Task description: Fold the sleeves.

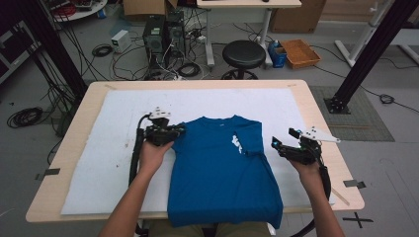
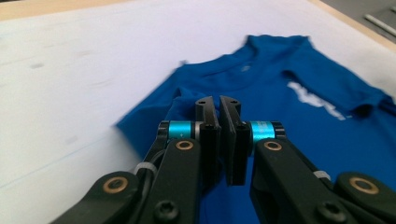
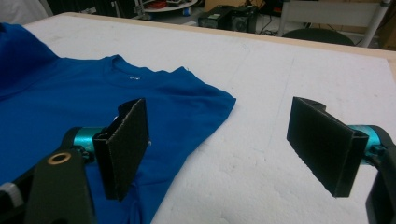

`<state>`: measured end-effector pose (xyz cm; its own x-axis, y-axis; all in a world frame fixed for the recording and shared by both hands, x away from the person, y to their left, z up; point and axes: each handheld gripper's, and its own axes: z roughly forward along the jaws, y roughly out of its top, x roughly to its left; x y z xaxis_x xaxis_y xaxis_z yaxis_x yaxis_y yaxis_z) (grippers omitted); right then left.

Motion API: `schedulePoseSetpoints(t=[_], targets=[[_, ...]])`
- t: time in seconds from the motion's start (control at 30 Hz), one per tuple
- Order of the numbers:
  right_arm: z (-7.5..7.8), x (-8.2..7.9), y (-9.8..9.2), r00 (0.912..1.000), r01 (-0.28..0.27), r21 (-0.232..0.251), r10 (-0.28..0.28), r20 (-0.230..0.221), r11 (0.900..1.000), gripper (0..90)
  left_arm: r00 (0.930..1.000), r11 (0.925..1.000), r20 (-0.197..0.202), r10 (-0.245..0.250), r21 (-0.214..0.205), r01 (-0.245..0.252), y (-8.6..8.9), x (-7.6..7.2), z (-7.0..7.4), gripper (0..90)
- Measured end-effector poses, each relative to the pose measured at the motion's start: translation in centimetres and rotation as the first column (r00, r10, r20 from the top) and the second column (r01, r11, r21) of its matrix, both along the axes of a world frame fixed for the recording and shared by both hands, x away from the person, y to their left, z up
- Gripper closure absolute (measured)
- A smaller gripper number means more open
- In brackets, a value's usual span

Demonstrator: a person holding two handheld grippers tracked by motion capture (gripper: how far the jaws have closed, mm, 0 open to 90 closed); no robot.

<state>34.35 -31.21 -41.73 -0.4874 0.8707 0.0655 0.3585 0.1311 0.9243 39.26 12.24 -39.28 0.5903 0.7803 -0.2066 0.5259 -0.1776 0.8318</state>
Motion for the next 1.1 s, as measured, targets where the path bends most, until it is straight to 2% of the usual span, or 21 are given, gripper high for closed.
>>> schedulePoseSetpoints(t=[0.03, 0.07, 0.1, 0.17, 0.2, 0.33, 0.5, 0.67, 0.77, 0.8, 0.87, 1.0, 1.1], targets=[[0.0, 0.0, 0.0, 1.0000, -0.001, 0.000, 0.001, 0.000, 1.0000, 20.7, 1.0000, 0.9998, 0.003, -0.003, -0.018, 0.003, -0.7, 0.2, 0.1, 72.4], [0.0, 0.0, -0.1, 1.0000, -0.002, -0.002, 0.002, 0.001, 1.0000, 20.7, 0.9997, 0.9996, 0.016, 0.020, -0.021, -0.020, -1.2, 0.2, 0.2, 55.9], [0.0, 0.0, -0.1, 1.0000, 0.000, -0.001, 0.000, -0.001, 1.0000, 20.7, 0.9989, 0.9994, 0.033, 0.033, -0.016, -0.032, -1.4, 0.1, 0.4, 46.3], [-0.1, 0.0, -0.2, 1.0000, 0.000, -0.002, 0.000, 0.000, 1.0000, 20.7, 0.9968, 0.9990, 0.067, 0.044, -0.003, -0.044, -1.2, -0.1, 0.7, 43.4], [-0.1, 0.0, -0.2, 1.0000, 0.001, -0.002, -0.001, 0.002, 1.0000, 20.7, 0.9956, 0.9981, 0.071, 0.061, 0.001, -0.061, -0.8, -0.2, 0.8, 41.0], [-0.1, 0.0, -0.2, 1.0000, 0.003, -0.004, -0.003, 0.003, 1.0000, 20.7, 0.9889, 0.9950, 0.111, 0.099, -0.025, -0.097, 1.8, -0.7, 0.3, 35.2], [0.0, -0.1, -0.1, 0.9999, 0.005, -0.016, -0.004, 0.013, 0.9999, 20.7, 0.9801, 0.9947, 0.179, 0.085, -0.072, -0.073, 5.2, -2.1, -1.3, 23.6], [0.1, -0.1, -0.6, 0.9999, 0.013, -0.056, -0.012, 0.010, 0.9984, 20.6, 0.9728, 0.9892, 0.217, 0.081, -0.137, -0.052, 7.9, -3.2, -3.0, 23.6], [0.0, -0.2, -0.9, 0.9998, 0.022, -0.064, -0.022, -0.001, 0.9977, 20.6, 0.9711, 0.9898, 0.228, 0.072, -0.136, -0.041, 8.8, -3.8, -3.9, 23.6], [0.0, -0.1, -1.0, 0.9998, 0.020, -0.064, -0.020, -0.001, 0.9978, 20.6, 0.9729, 0.9895, 0.224, 0.057, -0.143, -0.025, 9.1, -4.1, -4.2, 23.7], [0.0, -0.1, -1.1, 0.9997, 0.025, -0.059, -0.025, -0.002, 0.9979, 20.6, 0.9720, 0.9907, 0.232, 0.037, -0.136, -0.005, 9.3, -4.3, -4.4, 23.9], [-0.3, 0.1, -1.1, 0.9995, 0.027, -0.058, -0.028, -0.013, 0.9980, 20.6, 0.9647, 0.9892, 0.260, 0.040, -0.146, -0.002, 9.1, -4.7, -4.0, 23.9], [-0.4, 0.2, -1.0, 0.9995, 0.025, -0.069, -0.026, -0.015, 0.9973, 20.7, 0.9679, 0.9917, 0.249, 0.032, -0.128, 0.001, 8.9, -4.6, -4.1, 23.9]])
